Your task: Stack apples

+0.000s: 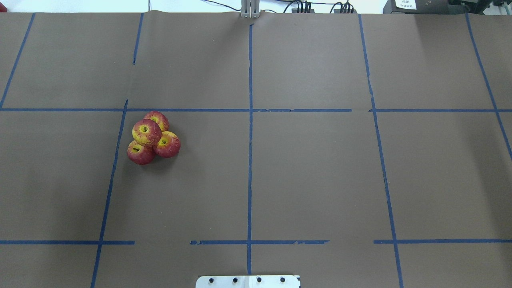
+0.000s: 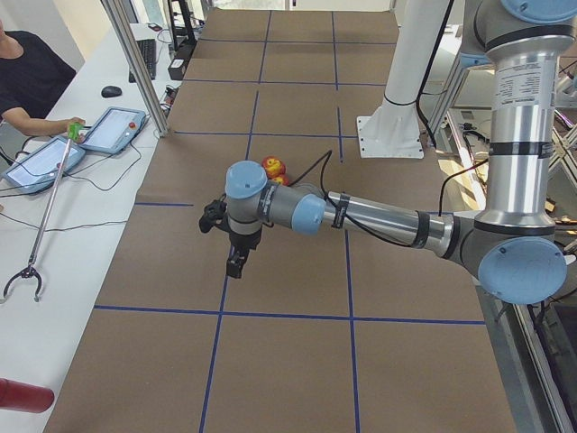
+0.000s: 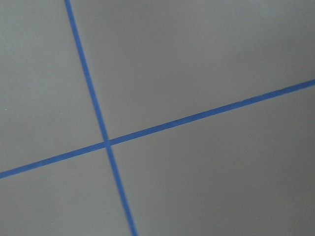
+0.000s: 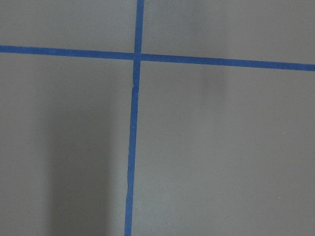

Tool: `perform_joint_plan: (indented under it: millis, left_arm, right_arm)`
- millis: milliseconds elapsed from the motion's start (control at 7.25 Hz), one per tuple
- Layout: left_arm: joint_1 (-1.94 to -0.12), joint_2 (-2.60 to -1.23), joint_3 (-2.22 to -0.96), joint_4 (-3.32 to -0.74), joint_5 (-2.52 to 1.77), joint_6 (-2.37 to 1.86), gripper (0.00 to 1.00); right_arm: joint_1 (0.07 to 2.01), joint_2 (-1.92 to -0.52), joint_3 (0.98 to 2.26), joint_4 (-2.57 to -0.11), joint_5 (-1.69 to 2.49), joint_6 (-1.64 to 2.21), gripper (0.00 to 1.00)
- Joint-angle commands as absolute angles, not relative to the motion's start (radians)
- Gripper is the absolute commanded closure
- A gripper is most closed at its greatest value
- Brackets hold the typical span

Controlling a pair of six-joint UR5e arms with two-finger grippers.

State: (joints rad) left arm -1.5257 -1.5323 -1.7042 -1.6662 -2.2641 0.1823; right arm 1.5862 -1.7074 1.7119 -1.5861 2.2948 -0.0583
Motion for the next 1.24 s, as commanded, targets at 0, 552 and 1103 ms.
perform_joint_plan:
  millis: [0, 552, 1103]
  left_arm:
    - [-1.672, -1.539, -1.553, -1.649, -2.267, 0.382, 0.00]
    - [-1.684, -1.528, -1.566, -1.586, -2.273, 0.368, 0.00]
    - [-1.686, -1.470, -1.580, -1.602, -2.273, 0.371, 0.00]
  right_arm:
    - [1.586, -1.707, 1.712, -1.586, 2.295, -0.058, 0.00]
    - [1.586, -1.707, 1.712, -1.585, 2.295, -0.058, 0.00]
    - [1.586, -1.707, 1.712, -1.586, 2.295, -0.058, 0.00]
